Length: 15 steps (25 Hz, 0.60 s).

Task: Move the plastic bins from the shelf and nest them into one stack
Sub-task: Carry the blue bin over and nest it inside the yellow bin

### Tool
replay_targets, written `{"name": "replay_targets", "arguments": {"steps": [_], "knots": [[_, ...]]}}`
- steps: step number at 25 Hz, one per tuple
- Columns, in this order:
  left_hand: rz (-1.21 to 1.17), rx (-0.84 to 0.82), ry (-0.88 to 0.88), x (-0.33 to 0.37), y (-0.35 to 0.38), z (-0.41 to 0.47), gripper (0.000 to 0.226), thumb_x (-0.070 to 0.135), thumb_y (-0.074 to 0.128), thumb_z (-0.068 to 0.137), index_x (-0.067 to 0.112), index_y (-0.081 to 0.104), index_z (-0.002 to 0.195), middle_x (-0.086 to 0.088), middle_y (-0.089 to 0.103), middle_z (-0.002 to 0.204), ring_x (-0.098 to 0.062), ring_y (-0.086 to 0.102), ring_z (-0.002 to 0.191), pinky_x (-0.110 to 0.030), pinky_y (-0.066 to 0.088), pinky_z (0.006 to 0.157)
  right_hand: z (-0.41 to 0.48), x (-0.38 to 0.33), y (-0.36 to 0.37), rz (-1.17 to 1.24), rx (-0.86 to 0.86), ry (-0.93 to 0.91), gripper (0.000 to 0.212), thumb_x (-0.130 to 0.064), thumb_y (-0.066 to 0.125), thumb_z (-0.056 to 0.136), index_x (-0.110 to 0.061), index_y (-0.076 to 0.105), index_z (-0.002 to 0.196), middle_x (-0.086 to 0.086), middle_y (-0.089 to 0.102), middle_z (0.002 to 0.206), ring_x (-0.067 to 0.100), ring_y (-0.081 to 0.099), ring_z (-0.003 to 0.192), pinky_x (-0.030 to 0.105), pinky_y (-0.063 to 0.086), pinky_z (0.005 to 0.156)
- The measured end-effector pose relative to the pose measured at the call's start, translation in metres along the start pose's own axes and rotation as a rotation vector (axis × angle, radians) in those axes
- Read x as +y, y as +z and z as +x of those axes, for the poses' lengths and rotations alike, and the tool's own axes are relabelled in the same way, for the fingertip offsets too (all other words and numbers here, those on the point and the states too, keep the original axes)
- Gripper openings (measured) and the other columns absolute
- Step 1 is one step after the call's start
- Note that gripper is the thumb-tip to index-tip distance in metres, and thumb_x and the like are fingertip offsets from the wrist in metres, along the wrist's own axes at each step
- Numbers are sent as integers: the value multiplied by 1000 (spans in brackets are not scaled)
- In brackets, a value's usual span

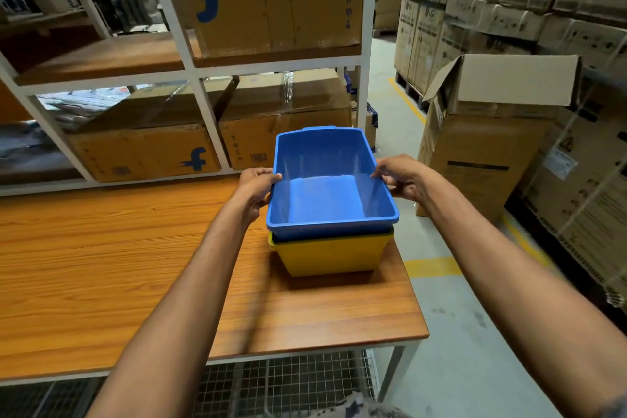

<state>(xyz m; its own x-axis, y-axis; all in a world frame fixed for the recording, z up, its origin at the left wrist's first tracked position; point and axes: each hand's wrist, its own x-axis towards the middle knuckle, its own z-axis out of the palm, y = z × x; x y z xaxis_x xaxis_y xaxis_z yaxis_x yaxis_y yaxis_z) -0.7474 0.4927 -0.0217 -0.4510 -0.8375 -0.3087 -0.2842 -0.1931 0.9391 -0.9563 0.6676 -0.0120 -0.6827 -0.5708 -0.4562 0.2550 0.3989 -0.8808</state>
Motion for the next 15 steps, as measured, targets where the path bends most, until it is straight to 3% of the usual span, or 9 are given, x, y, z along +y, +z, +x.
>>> {"name": "replay_targets", "arguments": {"steps": [3,7,11,13,15], "knots": [[-44,23,61,11,-2,-1,21,15,64,98,10,70,117,-7,73,112,-17,68,98,-34,57,74,-2,-9,-2,89,18,-49,35,6,59,86,-7,68,116,11,69,124,25,67,114,46,57,100],[-174,28,167,33,-13,-10,20,16,71,93,12,73,112,-12,74,113,-26,71,104,-43,62,89,-11,-31,-11,66,35,-216,21,-8,73,83,-11,73,103,9,75,116,22,73,104,41,60,95],[-185,-85,379,62,-29,-35,24,21,71,96,21,71,120,-6,75,114,-17,71,96,-29,62,70,-30,-56,-22,-47,-29,-373,5,-19,73,88,-18,69,89,7,73,99,22,69,82,37,61,79],[-182,-178,436,75,-40,-44,25,25,68,99,25,71,123,-3,75,118,-12,72,100,-29,62,78,-37,-64,-21,-28,6,-464,16,-14,64,91,-19,57,77,9,62,84,22,59,69,35,54,65],[-125,-212,462,83,-47,-47,26,35,64,101,27,71,125,1,75,122,-10,70,107,-29,58,83,-44,-67,-16,72,109,-568,15,-12,55,90,-16,50,76,13,49,75,24,47,60,34,37,56]]}}
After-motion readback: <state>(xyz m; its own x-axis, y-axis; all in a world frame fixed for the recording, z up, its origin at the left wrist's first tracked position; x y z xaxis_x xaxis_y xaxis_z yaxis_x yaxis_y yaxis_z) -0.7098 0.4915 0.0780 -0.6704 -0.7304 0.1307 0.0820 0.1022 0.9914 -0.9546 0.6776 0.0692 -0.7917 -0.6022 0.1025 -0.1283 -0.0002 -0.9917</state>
